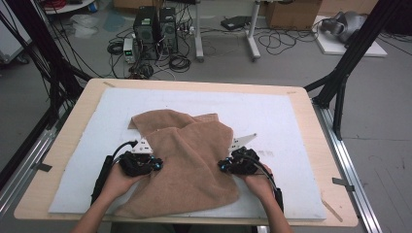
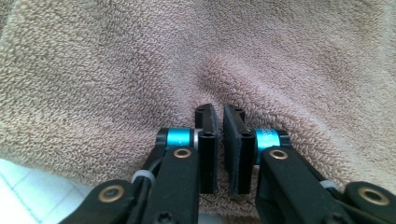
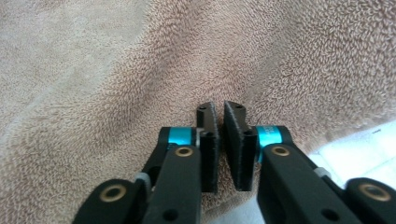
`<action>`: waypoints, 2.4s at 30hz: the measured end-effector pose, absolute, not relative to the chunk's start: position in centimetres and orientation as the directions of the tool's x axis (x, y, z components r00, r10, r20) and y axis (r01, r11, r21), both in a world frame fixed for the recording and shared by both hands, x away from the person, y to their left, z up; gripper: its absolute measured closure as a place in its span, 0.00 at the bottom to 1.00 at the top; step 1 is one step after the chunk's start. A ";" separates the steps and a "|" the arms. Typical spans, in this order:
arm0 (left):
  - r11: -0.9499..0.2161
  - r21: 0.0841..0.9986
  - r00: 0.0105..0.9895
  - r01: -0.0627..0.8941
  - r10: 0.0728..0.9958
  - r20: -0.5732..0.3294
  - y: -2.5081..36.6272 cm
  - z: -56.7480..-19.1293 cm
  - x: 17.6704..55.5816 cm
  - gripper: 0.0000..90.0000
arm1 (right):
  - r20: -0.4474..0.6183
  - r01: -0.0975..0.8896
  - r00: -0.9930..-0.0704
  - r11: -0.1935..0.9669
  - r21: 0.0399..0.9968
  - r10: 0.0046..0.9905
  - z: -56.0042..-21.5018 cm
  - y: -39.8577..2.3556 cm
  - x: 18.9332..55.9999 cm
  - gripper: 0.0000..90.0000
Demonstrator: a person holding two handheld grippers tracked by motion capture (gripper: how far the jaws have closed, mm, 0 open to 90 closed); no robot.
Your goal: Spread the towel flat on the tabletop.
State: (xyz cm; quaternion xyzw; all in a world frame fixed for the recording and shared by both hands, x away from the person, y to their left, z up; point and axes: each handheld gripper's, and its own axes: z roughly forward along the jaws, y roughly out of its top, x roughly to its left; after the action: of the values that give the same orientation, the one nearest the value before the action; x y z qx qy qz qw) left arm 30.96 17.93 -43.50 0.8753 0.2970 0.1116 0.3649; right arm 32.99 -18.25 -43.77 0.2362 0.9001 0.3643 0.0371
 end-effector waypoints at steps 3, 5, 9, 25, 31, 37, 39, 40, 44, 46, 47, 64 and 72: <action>-0.564 0.709 0.810 0.424 0.586 -0.018 18.1 -43.1 30.3 0.95 | 0.098 0.392 -0.891 0.643 0.658 0.444 -43.4 -18.4 32.5 0.96; -0.562 0.717 0.812 0.413 0.583 -0.011 18.3 -42.8 29.7 0.95 | 0.090 0.382 -0.897 0.655 0.653 0.434 -43.2 -18.7 32.0 0.96; -0.561 0.733 0.816 0.384 0.578 0.015 18.8 -42.0 28.1 0.95 | 0.088 0.368 -0.905 0.661 0.654 0.417 -42.8 -19.3 30.5 0.96; -0.500 0.776 0.809 0.384 0.587 -0.021 19.8 -40.5 28.1 0.59 | 0.090 0.336 -0.909 0.588 0.736 0.406 -40.3 -20.1 30.3 0.71; -0.565 0.700 0.792 0.436 0.610 0.000 18.5 -42.9 30.6 0.60 | 0.112 0.391 -0.889 0.607 0.692 0.445 -42.2 -19.1 33.4 0.68; -0.581 0.701 0.809 0.414 0.588 0.009 18.2 -43.6 30.5 0.86 | 0.102 0.384 -0.900 0.657 0.648 0.425 -43.5 -18.2 33.3 0.88; -0.588 0.700 0.815 0.406 0.579 0.015 18.2 -43.5 30.3 0.91 | 0.111 0.383 -0.903 0.662 0.644 0.415 -43.4 -18.3 33.1 0.93; -0.592 0.699 0.817 0.402 0.577 0.019 18.2 -43.4 30.1 0.92 | 0.117 0.381 -0.907 0.668 0.639 0.405 -43.3 -18.3 33.0 0.94; -0.600 0.703 0.830 0.381 0.557 0.025 18.6 -43.0 28.6 0.94 | 0.131 0.364 -0.919 0.674 0.642 0.372 -43.2 -18.7 32.0 0.95; -0.585 0.717 0.835 0.380 0.550 0.007 19.1 -42.8 27.7 0.94 | 0.143 0.368 -0.917 0.655 0.660 0.371 -43.3 -19.1 31.3 0.94; -0.579 0.721 0.837 0.381 0.548 -0.002 19.4 -42.9 27.2 0.94 | 0.152 0.376 -0.914 0.639 0.671 0.377 -43.4 -19.3 30.8 0.94; -0.489 0.761 0.785 0.426 0.618 -0.041 20.7 -41.9 28.9 0.59 | 0.116 0.354 -0.909 0.592 0.724 0.401 -42.3 -19.6 31.1 0.71; -0.568 0.707 0.814 0.423 0.581 -0.020 19.5 -43.5 29.0 0.93 | 0.115 0.378 -0.901 0.625 0.683 0.418 -43.9 -18.9 32.2 0.90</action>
State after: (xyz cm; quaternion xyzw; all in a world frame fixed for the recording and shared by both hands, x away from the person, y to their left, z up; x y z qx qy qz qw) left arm 28.95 19.50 -43.49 0.8787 0.2855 0.1078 0.3671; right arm 32.23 -18.88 -43.92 0.2208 0.9010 0.3725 0.0272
